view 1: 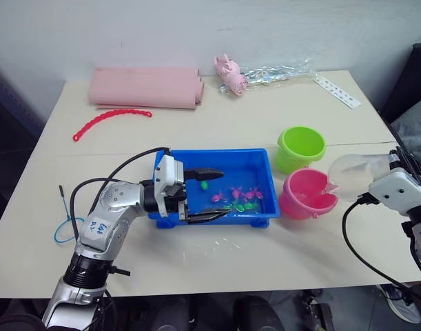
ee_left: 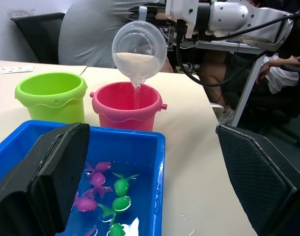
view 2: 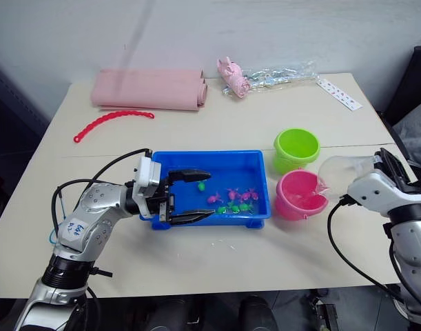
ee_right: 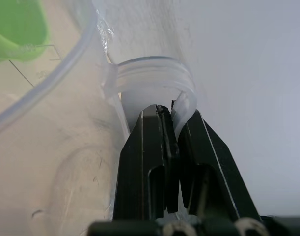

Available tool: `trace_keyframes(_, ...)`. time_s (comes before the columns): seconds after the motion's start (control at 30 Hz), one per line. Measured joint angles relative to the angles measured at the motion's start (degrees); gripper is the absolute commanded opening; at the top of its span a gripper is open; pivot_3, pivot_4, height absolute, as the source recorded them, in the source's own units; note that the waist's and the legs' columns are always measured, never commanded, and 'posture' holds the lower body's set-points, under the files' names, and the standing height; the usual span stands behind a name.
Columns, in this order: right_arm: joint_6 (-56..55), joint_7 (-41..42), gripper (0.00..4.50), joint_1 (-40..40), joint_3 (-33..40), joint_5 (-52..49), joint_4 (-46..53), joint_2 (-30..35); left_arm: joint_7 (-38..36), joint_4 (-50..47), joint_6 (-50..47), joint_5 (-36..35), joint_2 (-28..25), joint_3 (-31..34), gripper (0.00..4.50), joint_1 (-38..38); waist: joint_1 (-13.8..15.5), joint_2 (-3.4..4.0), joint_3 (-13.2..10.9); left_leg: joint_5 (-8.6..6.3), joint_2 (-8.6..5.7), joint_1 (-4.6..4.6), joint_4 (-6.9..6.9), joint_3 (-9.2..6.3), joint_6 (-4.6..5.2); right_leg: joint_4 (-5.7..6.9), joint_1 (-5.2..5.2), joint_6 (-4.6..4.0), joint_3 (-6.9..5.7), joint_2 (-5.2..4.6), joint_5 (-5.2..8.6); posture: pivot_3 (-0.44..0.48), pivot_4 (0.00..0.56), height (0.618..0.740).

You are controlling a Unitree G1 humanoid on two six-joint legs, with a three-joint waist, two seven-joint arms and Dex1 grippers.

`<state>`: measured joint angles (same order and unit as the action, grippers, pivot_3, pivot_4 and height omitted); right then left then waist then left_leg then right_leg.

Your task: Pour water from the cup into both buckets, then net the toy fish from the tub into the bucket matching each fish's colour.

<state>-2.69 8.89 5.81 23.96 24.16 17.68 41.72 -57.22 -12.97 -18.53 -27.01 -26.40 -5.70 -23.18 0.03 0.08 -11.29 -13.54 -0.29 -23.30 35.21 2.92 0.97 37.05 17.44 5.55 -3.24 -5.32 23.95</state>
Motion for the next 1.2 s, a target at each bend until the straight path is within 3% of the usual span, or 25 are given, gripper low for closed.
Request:
trace_keyframes(0.73, -3.6, -2.3, 0.05, -1.6, -1.3, 1.7, -2.4, -2.3, -0.1, 0.0, 0.7, 0.3, -0.5, 0.0, 4.5, 1.0, 0.0, 0.0, 0.0, 0.0, 0.0, 0.0, 0.01, 0.0, 0.0, 0.04, 0.0, 0.0, 0.0, 0.0, 0.0, 0.0, 0.15, 0.74)
trace_keyframes(0.97, -2.5, -0.9, 0.05, -2.7, 0.0, -7.1, -2.5, -5.6, -0.4, 0.0, 1.0, 0.2, -0.7, 0.2, 4.5, 1.1, 0.0, 0.0, 0.0, 0.0, 0.0, 0.0, 0.02, -0.01, 0.01, 0.09, -0.01, 0.0, -0.01, -0.01, 0.0, 0.0, 0.15, 0.74)
trace_keyframes(1.2, 9.1, 1.5, 0.05, -7.1, 8.7, -20.3, -4.6, -7.2, 0.0, 0.0, -1.5, -3.1, -0.8, 3.0, 4.5, 1.0, -0.1, 0.0, 0.0, 0.01, 0.0, 0.01, 0.05, -0.01, 0.02, 0.14, -0.01, 0.0, 0.0, -0.01, 0.0, 0.0, 0.15, 0.74)
